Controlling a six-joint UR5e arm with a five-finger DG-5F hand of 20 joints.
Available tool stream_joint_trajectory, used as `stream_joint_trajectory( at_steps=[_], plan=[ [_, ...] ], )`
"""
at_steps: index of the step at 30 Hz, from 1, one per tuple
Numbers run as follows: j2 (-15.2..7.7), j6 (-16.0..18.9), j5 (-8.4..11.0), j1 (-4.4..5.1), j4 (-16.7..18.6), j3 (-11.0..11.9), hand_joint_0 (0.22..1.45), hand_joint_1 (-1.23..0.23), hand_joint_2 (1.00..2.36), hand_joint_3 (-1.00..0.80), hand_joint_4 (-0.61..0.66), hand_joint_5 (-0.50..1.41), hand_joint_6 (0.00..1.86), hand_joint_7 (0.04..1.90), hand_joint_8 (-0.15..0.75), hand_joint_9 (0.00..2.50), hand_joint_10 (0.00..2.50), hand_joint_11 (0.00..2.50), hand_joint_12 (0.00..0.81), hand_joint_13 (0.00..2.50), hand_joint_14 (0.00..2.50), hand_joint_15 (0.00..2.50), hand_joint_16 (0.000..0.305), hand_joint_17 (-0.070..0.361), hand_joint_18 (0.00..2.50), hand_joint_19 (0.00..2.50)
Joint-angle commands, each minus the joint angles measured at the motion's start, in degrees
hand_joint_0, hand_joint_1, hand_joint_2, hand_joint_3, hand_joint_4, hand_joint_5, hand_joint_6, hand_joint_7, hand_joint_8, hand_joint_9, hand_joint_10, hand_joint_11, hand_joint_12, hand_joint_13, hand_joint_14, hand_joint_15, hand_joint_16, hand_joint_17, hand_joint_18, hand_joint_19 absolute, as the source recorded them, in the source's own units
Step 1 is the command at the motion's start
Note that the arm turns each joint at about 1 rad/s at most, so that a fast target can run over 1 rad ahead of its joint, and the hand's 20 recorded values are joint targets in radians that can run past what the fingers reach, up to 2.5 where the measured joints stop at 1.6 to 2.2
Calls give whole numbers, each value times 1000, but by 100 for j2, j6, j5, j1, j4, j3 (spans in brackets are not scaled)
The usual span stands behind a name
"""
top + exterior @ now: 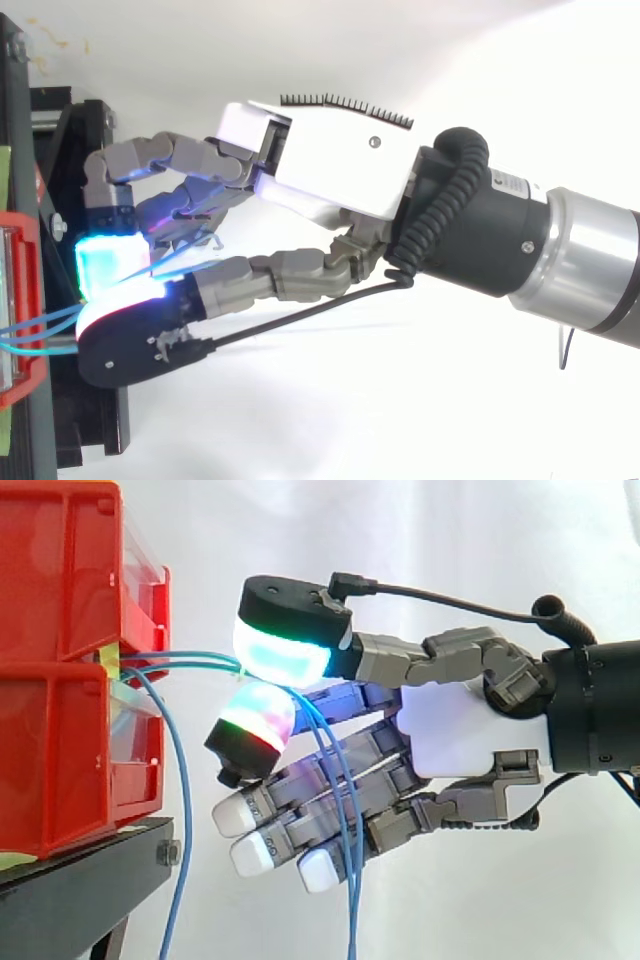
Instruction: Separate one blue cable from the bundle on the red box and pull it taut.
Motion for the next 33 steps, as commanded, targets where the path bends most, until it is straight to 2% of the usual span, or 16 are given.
stream_joint_trajectory(
  at_steps=[1,8,12,17,33],
  plan=[
    [-3,0,1,0,0,0,554,-623,1000,-500,252,-74,500,1403,360,950,14,463,425,800,11,356,57,128,777,625],
    [6,0,-8,0,0,0,566,-590,1000,-500,248,-74,501,1393,357,949,12,459,425,802,11,354,57,127,773,628],
    [-3,53,-8,0,0,0,625,-639,1015,-270,238,-73,501,1398,353,948,14,466,417,799,11,353,55,125,765,627],
    [6,62,-8,0,0,9,644,-679,1019,-137,246,-75,501,1386,355,950,13,461,423,810,11,354,57,129,787,614],
    [6,62,10,8,0,0,661,-831,1016,-69,227,-107,504,1365,335,814,11,447,417,737,11,354,59,132,739,603]
  ],
)
